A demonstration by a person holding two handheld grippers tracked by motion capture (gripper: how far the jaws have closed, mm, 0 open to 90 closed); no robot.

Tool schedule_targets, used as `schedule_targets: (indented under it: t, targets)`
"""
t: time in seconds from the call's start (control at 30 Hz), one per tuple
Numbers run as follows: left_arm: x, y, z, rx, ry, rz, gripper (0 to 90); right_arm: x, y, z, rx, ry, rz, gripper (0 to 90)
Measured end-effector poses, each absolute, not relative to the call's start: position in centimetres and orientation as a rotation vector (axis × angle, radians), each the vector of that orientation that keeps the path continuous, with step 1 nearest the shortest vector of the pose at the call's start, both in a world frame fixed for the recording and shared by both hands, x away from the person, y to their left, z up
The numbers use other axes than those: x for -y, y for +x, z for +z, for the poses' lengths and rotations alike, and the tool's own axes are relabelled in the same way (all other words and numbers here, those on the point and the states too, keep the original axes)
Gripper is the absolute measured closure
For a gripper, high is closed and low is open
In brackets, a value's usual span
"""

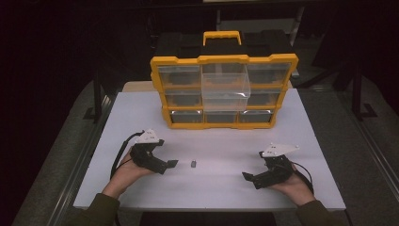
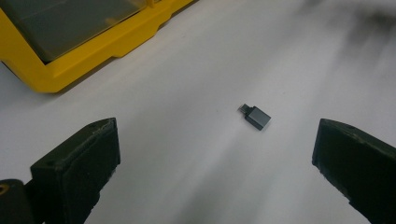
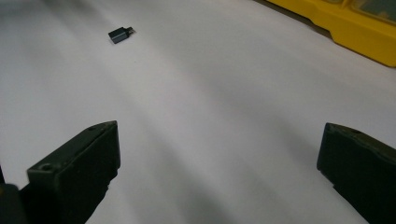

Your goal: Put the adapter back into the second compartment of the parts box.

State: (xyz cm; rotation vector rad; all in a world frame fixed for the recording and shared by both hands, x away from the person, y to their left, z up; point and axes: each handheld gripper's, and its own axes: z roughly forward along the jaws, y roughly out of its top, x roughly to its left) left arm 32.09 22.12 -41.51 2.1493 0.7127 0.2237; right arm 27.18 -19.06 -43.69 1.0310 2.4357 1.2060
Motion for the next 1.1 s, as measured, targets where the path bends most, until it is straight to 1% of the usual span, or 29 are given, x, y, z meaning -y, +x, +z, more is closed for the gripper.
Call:
schedule_targets:
  t: [1.1]
  targets:
    - [-17.9, 33.5, -41.1, -0.705, 2.175, 0.197, 0.8, 19.0, 27.3, -43.6, -2.448, 1.018, 1.215, 0.0]
